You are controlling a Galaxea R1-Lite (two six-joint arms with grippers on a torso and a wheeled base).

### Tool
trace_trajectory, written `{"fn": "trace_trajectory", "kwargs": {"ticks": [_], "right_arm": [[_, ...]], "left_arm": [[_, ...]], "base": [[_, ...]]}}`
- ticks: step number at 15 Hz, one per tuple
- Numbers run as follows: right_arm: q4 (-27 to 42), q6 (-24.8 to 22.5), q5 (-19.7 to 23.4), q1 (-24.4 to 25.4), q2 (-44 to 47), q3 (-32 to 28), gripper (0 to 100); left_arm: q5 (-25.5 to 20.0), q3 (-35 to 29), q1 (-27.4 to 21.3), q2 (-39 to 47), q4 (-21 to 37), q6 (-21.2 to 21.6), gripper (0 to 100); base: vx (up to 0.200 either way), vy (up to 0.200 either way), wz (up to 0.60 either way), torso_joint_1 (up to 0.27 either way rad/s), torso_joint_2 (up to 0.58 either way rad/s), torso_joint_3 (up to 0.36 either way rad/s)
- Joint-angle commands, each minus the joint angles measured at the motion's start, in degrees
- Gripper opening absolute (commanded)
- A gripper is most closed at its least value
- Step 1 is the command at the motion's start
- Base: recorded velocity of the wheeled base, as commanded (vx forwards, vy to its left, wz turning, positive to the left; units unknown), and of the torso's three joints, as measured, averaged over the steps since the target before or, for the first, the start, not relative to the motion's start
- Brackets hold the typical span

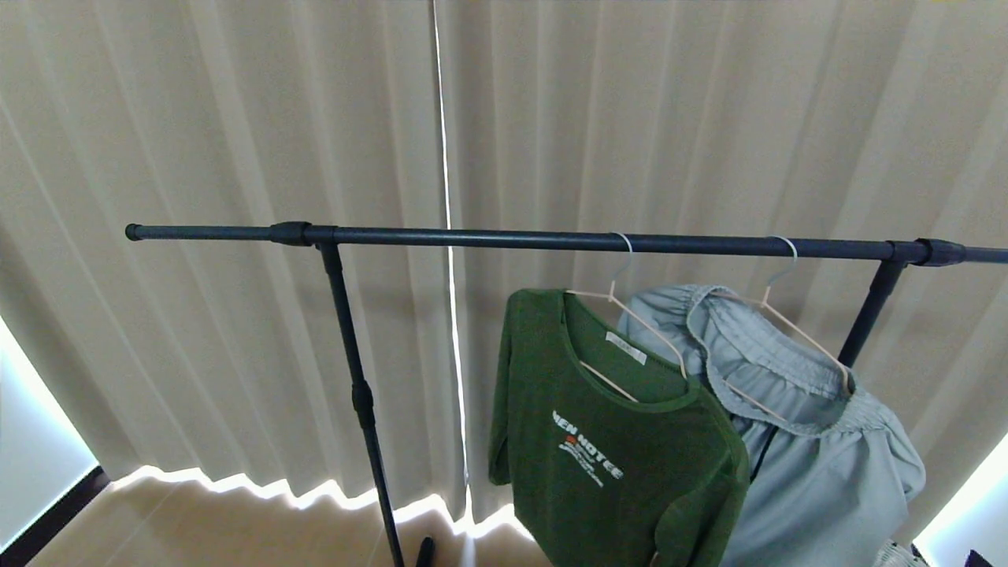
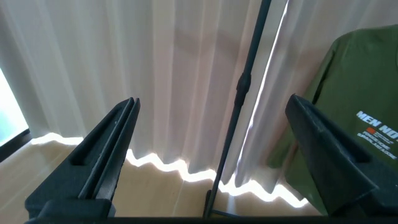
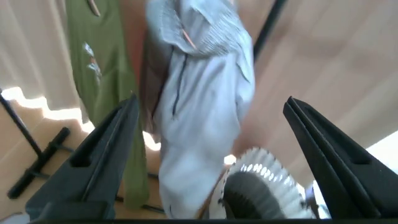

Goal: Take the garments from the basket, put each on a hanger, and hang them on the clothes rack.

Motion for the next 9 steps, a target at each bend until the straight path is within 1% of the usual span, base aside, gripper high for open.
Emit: {"fn": "trace_trajectory", "kwargs": {"ticks": [1,2,3,4,7,9], "right_arm": [[0.03,0.18,-0.83,-2.21,-2.61,2.19,100],[0.03,0.18,-0.83,-2.83,-3.66,3.86,100],[0.03,0.18,-0.83,-2.92,-3.84,4.04,100],[0.39,0.27,-0.83,-5.11,-5.95,5.53,100],[4.43,2.11,-0.65,-8.28,-10.6,5.53,100],[4.87,3.34,-0.65,-9.77,-12.36,5.53,100]], "left_arm": [[0.02,0.0,-0.02,0.09,0.01,-0.04,100],[0.02,0.0,-0.02,0.09,-0.08,-0.04,100],[0.02,0.0,-0.02,0.09,0.01,-0.04,100],[0.02,0.0,-0.02,0.17,0.01,-0.04,100],[0.02,0.0,-0.02,0.17,-0.08,-0.04,100],[0.02,0.0,-0.02,0.17,-0.08,-0.04,100]], "base": [[0.0,0.0,0.0,0.0,0.0,0.0],[0.0,0.0,0.0,0.0,0.0,0.0],[0.0,0.0,0.0,0.0,0.0,0.0],[0.0,0.0,0.0,0.0,0.0,0.0],[0.0,0.0,0.0,0.0,0.0,0.0],[0.0,0.0,0.0,0.0,0.0,0.0]]}}
